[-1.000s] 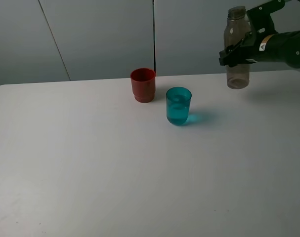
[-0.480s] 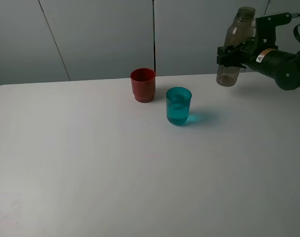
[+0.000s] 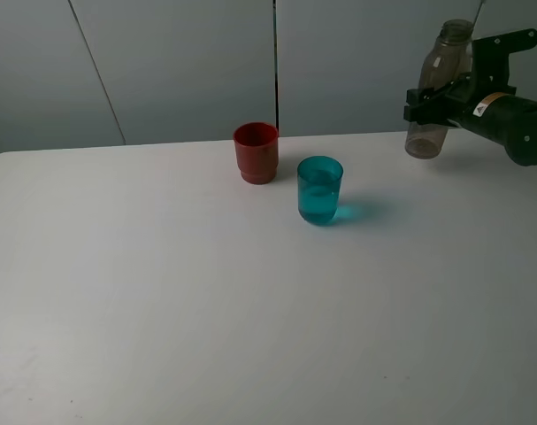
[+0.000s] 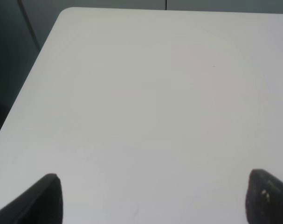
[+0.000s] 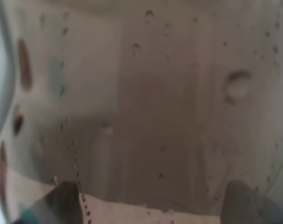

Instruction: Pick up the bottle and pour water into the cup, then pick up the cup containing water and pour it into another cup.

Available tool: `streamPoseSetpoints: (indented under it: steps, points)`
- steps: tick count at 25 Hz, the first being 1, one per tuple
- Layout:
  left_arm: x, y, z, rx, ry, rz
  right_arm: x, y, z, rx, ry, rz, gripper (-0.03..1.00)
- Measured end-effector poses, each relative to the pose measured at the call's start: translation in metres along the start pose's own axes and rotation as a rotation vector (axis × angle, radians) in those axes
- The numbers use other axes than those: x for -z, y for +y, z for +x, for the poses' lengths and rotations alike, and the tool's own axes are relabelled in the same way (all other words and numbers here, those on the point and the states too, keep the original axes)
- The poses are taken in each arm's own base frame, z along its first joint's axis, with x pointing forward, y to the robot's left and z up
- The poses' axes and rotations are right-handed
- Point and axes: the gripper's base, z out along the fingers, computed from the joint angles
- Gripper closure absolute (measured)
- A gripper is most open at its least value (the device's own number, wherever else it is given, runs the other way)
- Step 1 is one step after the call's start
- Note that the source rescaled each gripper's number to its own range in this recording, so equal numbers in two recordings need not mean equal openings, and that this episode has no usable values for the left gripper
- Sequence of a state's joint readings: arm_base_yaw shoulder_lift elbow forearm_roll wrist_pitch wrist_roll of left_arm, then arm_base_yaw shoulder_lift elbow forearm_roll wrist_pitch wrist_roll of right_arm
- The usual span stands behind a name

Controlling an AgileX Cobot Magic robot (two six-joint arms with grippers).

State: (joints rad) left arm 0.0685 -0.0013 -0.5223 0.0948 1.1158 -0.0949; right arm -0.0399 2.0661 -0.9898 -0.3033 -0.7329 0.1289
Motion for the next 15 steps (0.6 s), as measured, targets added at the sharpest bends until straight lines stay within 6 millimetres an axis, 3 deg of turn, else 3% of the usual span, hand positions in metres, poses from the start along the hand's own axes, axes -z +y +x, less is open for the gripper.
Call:
streamPoseSetpoints:
  steps: [5,15]
  points:
    - [0.0,0.0,0.0,0.0,0.0,0.0,-0.005,0.001,0.015,-0.041,0.033,-0.01,0.96]
    - [0.0,0.0,0.0,0.0,0.0,0.0,-0.006,0.002,0.022,-0.047,0.057,-0.02,0.96]
